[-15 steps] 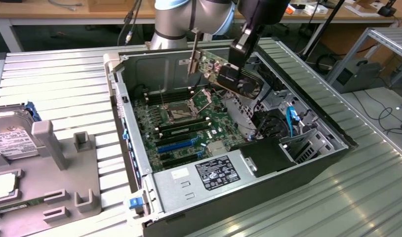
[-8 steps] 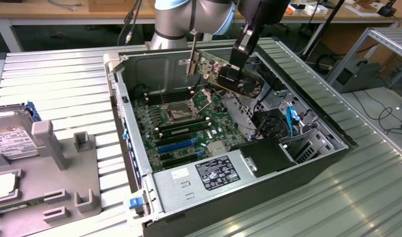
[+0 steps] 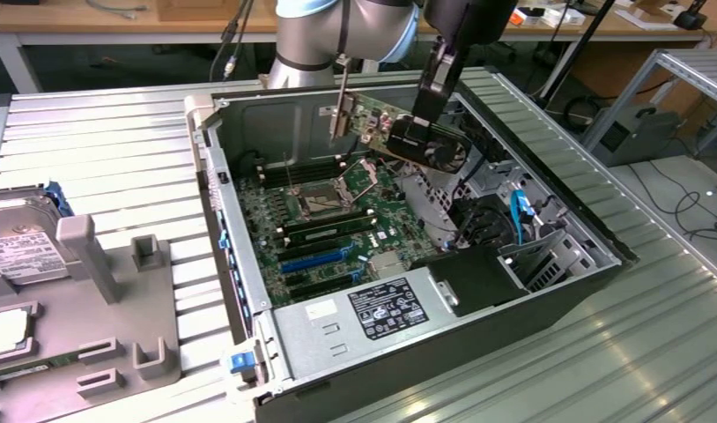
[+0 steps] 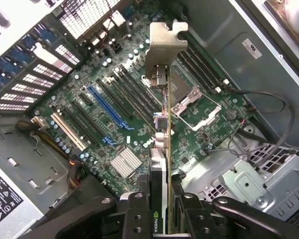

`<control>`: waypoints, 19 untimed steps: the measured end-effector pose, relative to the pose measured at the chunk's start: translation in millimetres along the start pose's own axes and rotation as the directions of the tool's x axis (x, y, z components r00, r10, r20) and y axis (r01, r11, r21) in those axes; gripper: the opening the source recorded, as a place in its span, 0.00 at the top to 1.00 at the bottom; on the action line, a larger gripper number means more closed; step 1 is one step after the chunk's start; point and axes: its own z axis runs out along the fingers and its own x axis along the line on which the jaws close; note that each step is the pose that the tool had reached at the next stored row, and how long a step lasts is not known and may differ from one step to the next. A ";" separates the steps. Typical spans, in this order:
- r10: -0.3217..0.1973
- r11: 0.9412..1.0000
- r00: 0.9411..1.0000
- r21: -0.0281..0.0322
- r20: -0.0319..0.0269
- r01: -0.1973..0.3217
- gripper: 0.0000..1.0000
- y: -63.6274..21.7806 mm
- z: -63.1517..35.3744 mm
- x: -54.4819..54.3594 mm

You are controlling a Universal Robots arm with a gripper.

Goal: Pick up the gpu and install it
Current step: 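Insert the gpu into the slot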

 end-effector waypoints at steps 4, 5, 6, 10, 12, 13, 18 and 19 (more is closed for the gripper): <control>-0.034 0.999 0.999 -0.001 -0.001 0.034 0.73 -0.1 0.1 -0.1; -0.041 0.999 0.999 -0.001 -0.001 0.041 0.73 -0.2 0.1 -0.1; -0.054 0.999 0.999 -0.001 -0.002 0.054 0.73 -0.2 0.2 -0.2; -0.086 0.996 0.996 -0.002 -0.003 0.086 0.73 -0.3 0.2 -0.2; -0.104 0.995 0.995 -0.002 -0.003 0.104 0.73 -0.3 0.3 -0.3; -0.115 0.993 0.993 -0.002 -0.004 0.115 0.73 -0.3 0.3 -0.3; -0.165 0.986 0.986 -0.004 -0.005 0.165 0.73 -0.4 0.4 -0.3; -0.172 0.985 0.985 -0.004 -0.005 0.172 0.73 -0.4 0.4 -0.3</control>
